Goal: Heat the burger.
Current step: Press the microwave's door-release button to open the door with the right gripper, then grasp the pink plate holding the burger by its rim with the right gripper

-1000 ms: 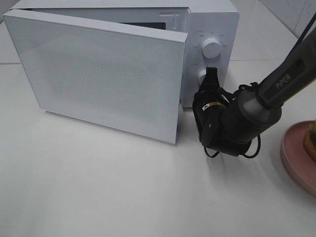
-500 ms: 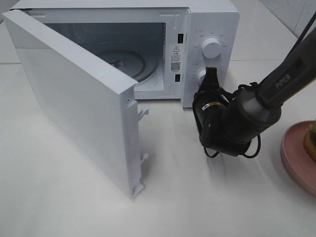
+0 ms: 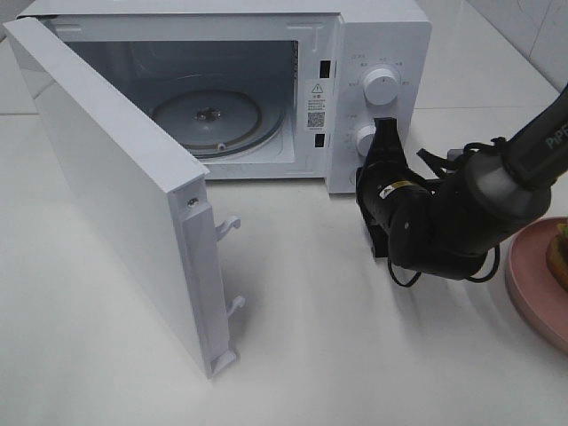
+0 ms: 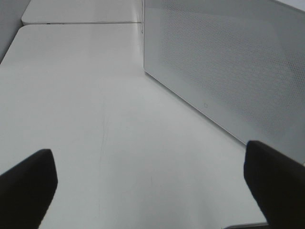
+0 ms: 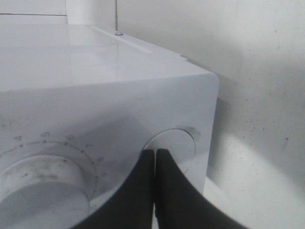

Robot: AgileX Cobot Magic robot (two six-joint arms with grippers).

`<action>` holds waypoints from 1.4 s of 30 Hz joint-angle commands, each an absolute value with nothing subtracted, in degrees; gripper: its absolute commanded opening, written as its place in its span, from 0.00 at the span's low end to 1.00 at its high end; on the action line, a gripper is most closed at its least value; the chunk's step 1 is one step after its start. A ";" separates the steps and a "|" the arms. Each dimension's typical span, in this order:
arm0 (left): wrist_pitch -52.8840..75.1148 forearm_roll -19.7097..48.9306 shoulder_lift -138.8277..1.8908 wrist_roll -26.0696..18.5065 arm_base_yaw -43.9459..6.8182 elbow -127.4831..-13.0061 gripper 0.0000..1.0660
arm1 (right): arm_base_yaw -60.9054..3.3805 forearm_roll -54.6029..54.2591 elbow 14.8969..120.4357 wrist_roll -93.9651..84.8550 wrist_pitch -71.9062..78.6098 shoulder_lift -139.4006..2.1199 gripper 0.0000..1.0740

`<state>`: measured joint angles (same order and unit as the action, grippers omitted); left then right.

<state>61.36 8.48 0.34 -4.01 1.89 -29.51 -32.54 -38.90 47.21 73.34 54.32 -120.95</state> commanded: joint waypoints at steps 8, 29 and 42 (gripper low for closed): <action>61.13 8.42 1.26 -3.95 2.06 -29.56 0.94 | -32.20 -37.70 42.23 68.53 44.40 -114.42 0.00; 61.13 8.42 1.26 -3.95 2.06 -29.56 0.94 | -32.03 -27.62 38.50 35.47 10.03 -95.34 0.01; 61.13 8.42 1.26 -3.95 2.06 -29.56 0.94 | -31.97 -18.28 42.51 14.95 -17.07 -88.01 0.03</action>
<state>61.36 8.48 0.34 -4.01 1.89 -29.51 -32.09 -19.88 42.06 16.44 -14.61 -88.64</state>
